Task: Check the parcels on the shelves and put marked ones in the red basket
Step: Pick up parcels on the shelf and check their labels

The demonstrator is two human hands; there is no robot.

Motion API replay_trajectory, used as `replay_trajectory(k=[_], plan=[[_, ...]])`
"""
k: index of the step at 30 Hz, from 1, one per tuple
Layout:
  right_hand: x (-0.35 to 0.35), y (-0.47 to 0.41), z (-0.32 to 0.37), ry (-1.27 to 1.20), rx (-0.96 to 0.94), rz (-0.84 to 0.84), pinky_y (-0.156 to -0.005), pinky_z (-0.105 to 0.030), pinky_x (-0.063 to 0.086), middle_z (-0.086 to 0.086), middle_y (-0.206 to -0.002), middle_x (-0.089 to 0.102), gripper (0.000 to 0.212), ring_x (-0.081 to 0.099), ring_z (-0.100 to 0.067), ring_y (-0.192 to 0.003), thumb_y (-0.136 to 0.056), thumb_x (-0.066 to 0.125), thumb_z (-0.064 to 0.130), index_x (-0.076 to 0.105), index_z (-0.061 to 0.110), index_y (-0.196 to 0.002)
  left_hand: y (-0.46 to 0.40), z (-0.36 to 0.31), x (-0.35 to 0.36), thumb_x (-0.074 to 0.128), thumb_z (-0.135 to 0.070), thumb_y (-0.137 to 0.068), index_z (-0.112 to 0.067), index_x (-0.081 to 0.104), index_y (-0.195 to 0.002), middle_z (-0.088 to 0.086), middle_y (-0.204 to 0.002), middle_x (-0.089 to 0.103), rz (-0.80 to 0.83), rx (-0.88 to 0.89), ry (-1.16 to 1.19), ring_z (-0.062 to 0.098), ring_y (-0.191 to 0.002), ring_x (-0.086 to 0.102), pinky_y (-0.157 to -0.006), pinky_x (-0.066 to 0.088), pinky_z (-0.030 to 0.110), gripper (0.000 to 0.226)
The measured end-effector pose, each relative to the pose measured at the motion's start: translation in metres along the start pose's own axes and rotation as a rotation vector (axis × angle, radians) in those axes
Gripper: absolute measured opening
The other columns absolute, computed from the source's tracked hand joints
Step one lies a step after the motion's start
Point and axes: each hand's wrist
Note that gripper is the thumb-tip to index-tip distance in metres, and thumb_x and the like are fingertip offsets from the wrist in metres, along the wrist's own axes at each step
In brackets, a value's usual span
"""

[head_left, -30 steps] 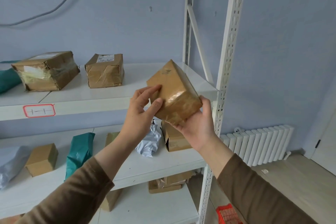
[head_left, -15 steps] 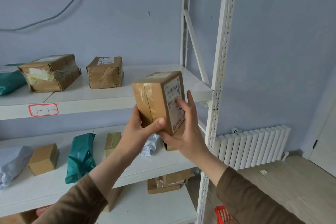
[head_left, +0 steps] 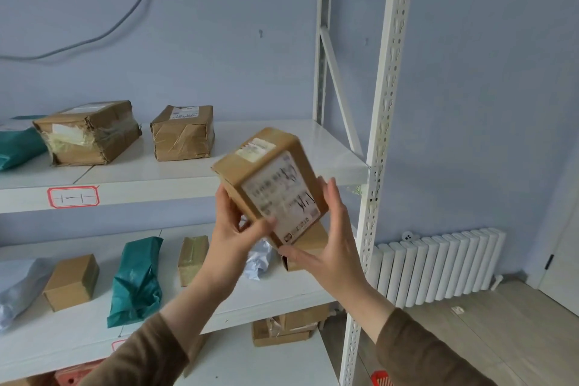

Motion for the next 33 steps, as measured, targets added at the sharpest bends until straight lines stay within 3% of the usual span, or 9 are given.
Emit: replay_trajectory(k=[3,8,11,14,18,21,24,28,33], plan=[[0.000,-0.005,0.003,-0.111,0.051,-0.041,-0.116,-0.028,0.035,0.014,-0.158,0.037,0.098,0.033,-0.012,-0.150,-0.079,0.078,0.056,0.023,0.034,-0.158,-0.011,0.007,-0.006,0.071,-0.032,-0.082,-0.020,0.050,-0.141,0.006,-0.127,0.071,-0.076,-0.229,0.247,0.032,-0.121,0.067,-0.095,0.058,0.043,0.064],[0.003,-0.010,0.010,-0.130,0.088,-0.087,-0.107,-0.016,0.039,0.026,-0.139,0.047,0.075,0.044,-0.012,-0.140,-0.083,0.074,0.054,0.042,0.035,-0.148,-0.013,0.013,-0.005,0.062,-0.043,-0.089,-0.018,0.054,-0.143,0.013,-0.136,0.068,-0.085,-0.357,0.357,0.027,-0.120,0.069,-0.096,0.056,0.043,0.060],[0.007,-0.009,0.016,-0.111,0.016,-0.097,-0.107,-0.032,0.048,0.013,-0.141,0.050,0.071,0.048,-0.021,-0.137,-0.086,0.073,0.050,0.046,0.029,-0.148,-0.014,0.010,-0.002,0.048,-0.041,-0.103,-0.019,0.058,-0.137,0.012,-0.131,0.071,-0.067,-0.388,0.451,0.028,-0.119,0.070,-0.107,0.048,0.050,0.041],[0.012,-0.010,0.026,0.056,-0.206,-0.094,-0.109,-0.048,0.044,0.004,-0.146,0.052,0.062,0.046,-0.022,-0.138,-0.089,0.071,0.044,0.055,0.020,-0.143,-0.014,0.010,-0.003,0.038,-0.042,-0.105,-0.015,0.063,-0.131,0.011,-0.117,0.076,-0.106,-0.444,0.574,0.024,-0.100,0.075,-0.096,0.052,0.044,0.046],[0.021,-0.009,0.037,0.191,-0.323,-0.046,-0.114,-0.048,0.038,-0.002,-0.149,0.050,0.052,0.039,-0.026,-0.141,-0.091,0.066,0.044,0.064,0.024,-0.139,-0.013,0.016,-0.011,0.042,-0.051,-0.100,-0.010,0.055,-0.147,0.021,-0.133,0.064,-0.131,-0.498,0.645,0.034,-0.122,0.060,-0.115,0.042,0.050,0.064],[0.025,-0.006,0.040,0.146,-0.306,-0.037,-0.116,-0.041,0.036,0.000,-0.149,0.051,0.053,0.041,-0.023,-0.142,-0.093,0.064,0.041,0.061,0.019,-0.141,-0.017,0.019,-0.013,0.040,-0.052,-0.100,-0.010,0.058,-0.144,0.022,-0.132,0.065,-0.126,-0.478,0.635,0.034,-0.119,0.063,-0.107,0.049,0.047,0.064],[0.026,-0.008,0.036,-0.051,-0.103,-0.059,-0.114,-0.028,0.039,0.003,-0.147,0.051,0.057,0.045,-0.020,-0.140,-0.092,0.064,0.044,0.056,0.019,-0.142,-0.022,0.014,-0.013,0.040,-0.045,-0.104,-0.012,0.064,-0.133,0.016,-0.123,0.072,-0.144,-0.415,0.573,0.028,-0.107,0.070,-0.104,0.049,0.046,0.050],[0.027,-0.020,0.030,-0.485,0.337,-0.025,-0.095,-0.022,0.055,0.007,-0.139,0.061,0.049,0.061,-0.008,-0.126,-0.091,0.063,0.051,0.055,0.036,-0.137,-0.029,0.006,-0.010,0.046,-0.036,-0.106,-0.014,0.060,-0.135,0.016,-0.129,0.072,-0.155,-0.359,0.420,0.029,-0.114,0.071,-0.102,0.051,0.046,0.039],[0.030,-0.026,0.017,-0.642,0.518,0.002,-0.104,-0.035,0.054,0.008,-0.130,0.070,0.050,0.066,-0.012,-0.122,-0.090,0.071,0.047,0.054,0.034,-0.136,-0.037,0.009,-0.011,0.059,-0.029,-0.103,-0.019,0.044,-0.139,0.008,-0.115,0.078,-0.198,-0.279,0.299,0.025,-0.106,0.075,-0.086,0.061,0.041,0.041]])
Point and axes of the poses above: each hand's wrist, its own y-axis away from the middle knuckle, its own x-axis out of the palm, z = x × y
